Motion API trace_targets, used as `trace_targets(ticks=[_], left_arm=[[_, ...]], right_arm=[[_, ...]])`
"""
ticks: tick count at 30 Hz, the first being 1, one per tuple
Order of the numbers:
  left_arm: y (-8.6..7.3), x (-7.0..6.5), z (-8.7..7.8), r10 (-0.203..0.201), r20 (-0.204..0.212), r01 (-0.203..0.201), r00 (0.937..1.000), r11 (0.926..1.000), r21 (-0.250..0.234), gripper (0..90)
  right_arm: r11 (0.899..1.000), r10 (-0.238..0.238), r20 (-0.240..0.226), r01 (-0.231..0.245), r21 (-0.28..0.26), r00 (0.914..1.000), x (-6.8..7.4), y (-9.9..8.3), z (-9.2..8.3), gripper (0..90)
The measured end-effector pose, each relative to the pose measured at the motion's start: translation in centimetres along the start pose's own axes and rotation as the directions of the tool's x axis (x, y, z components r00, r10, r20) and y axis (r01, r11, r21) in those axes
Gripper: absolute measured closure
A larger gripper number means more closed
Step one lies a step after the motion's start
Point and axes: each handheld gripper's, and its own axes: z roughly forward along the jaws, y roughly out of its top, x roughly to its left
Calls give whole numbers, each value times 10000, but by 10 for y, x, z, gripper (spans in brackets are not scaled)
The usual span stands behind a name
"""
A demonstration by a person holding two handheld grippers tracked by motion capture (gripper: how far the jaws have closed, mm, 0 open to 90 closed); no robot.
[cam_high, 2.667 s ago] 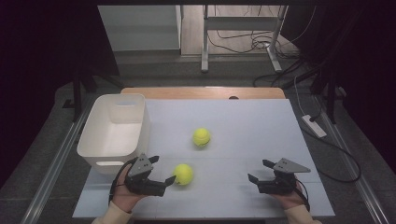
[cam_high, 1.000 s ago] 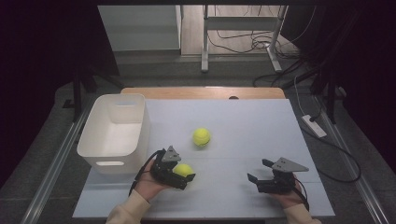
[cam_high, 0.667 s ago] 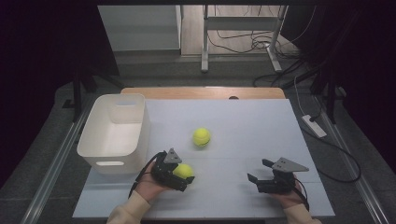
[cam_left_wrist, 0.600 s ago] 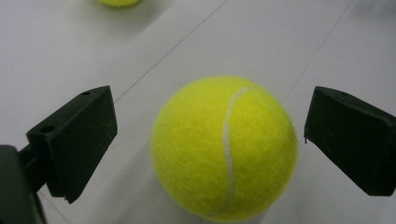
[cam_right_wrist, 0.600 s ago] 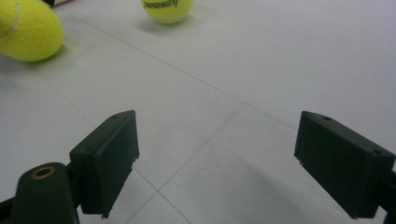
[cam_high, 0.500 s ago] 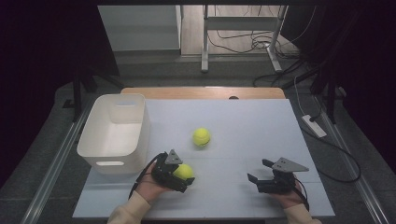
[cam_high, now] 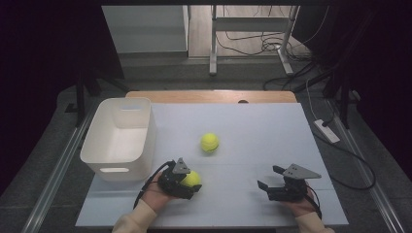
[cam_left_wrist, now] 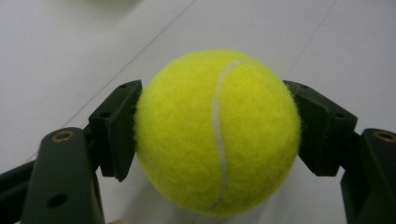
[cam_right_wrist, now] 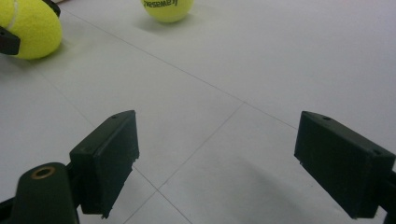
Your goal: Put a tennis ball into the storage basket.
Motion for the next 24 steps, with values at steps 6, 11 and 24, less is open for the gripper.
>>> trace_targets(ticks=[6, 11, 24], left_arm=[[0, 3, -14, -246, -108, 234, 9996, 9950, -973, 261], [-1, 6, -24, -392, -391, 319, 9985, 9847, -1715, 262], [-2, 10, -45, -769, -894, 471, 9930, 9536, -2974, 261]], right_arm=[[10000, -14, 5, 14, -13, 10000, 0, 0, 0, 138], [10000, -27, 28, 27, -43, 10000, 0, 0, 0, 139], [9998, -107, 53, 107, -141, 9999, 1, 1, -2, 140]])
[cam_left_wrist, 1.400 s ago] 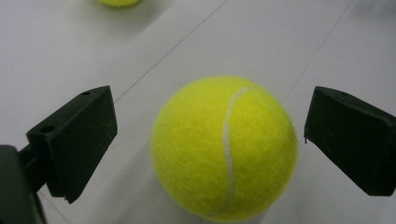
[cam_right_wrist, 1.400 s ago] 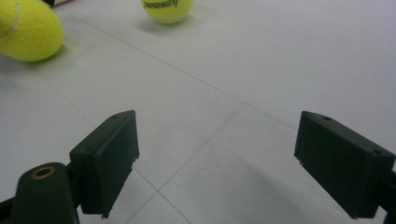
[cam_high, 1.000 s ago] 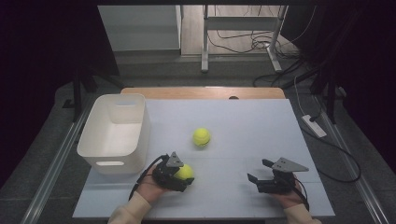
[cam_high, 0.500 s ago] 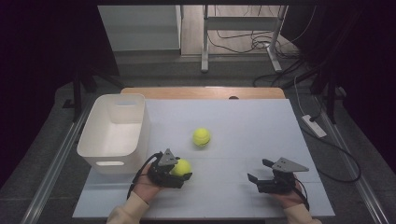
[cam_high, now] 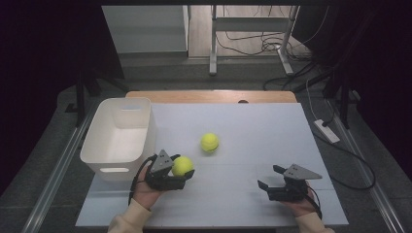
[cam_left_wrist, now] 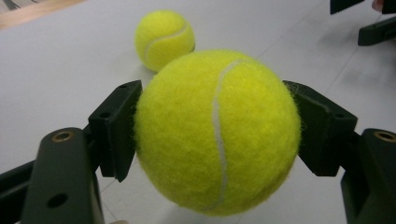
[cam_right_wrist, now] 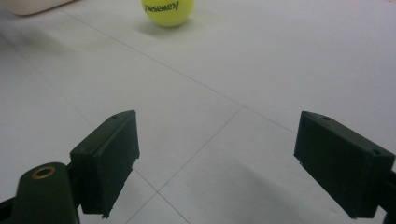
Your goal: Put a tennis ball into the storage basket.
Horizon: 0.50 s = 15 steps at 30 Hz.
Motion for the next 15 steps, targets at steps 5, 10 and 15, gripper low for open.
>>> trace_targets(ticks=[5, 10, 15], left_arm=[[2, 1, -5, -120, 10, 120, 9999, 9995, -295, 261], [3, 4, -10, -241, 73, 245, 9997, 9984, -506, 261], [7, 5, -17, -341, 131, 351, 9993, 9962, -794, 261]], right_arm=[[9999, -95, 34, 95, 64, 9999, 1, 0, 0, 140], [9999, -87, 47, 87, 67, 10000, 1, 0, 0, 140], [9999, -116, 69, 116, 60, 9999, 1, 0, 0, 140]])
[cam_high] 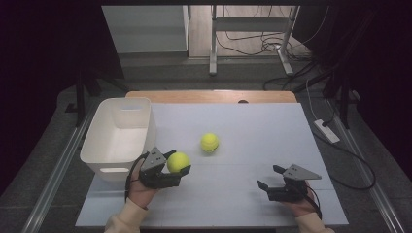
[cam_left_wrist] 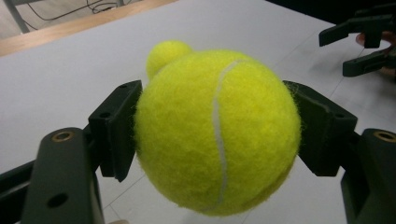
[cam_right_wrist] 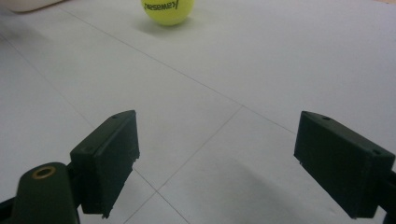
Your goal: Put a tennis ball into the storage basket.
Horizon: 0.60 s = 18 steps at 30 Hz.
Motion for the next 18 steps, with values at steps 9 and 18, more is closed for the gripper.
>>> trace_targets(ticks=[9, 18], left_arm=[[5, 2, -12, 87, -110, -92, 9999, 9991, -424, 261], [12, 2, -27, 97, -62, -102, 9999, 9966, -821, 261]], right_arm=[[10000, 54, 58, -54, -10, 10000, 0, 0, 0, 140], [10000, 26, 68, -26, 11, 10000, 0, 0, 0, 140]])
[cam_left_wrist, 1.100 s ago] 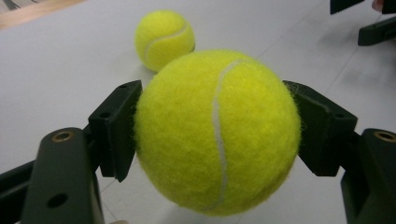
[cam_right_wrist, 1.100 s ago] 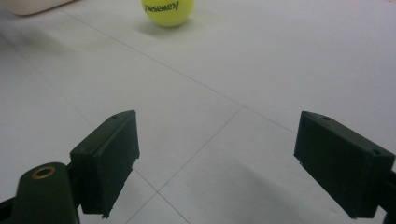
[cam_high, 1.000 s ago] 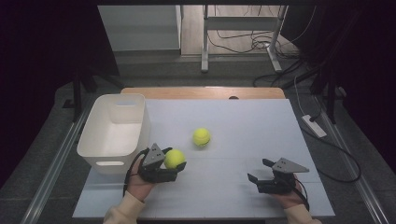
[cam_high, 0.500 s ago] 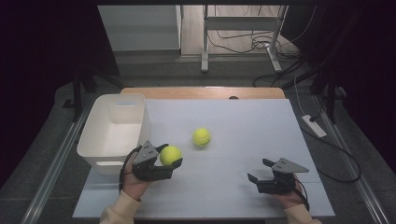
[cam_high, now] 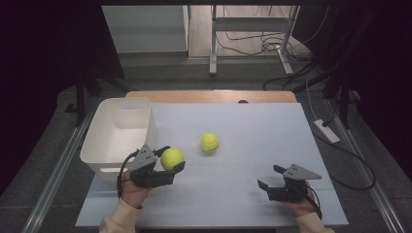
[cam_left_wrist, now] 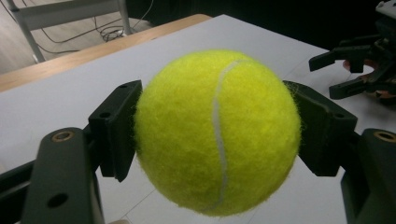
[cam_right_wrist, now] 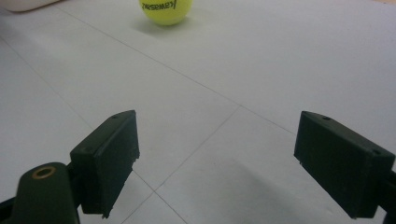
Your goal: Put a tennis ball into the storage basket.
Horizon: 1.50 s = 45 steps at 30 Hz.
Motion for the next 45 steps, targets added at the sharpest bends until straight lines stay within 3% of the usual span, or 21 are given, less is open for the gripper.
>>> trace_targets(ticks=[18, 28, 32, 45], left_arm=[[13, -4, -19, 95, 223, -82, 9997, 9984, -567, 261], [19, -4, -23, -21, 68, 25, 10000, 9982, -595, 261], [23, 0, -24, -257, 84, 261, 9996, 9976, -638, 261], [43, 17, -31, -349, -194, 333, 9992, 9963, -790, 261]], right_arm=[[10000, -57, -12, 57, 24, 10000, 0, 0, 1, 141], [10000, -45, 37, 45, 28, 10000, 0, 0, 1, 140], [10000, -14, 26, 14, 11, 10000, 0, 0, 0, 140], [10000, -21, -9, 21, -68, 10000, -1, 1, 1, 140]])
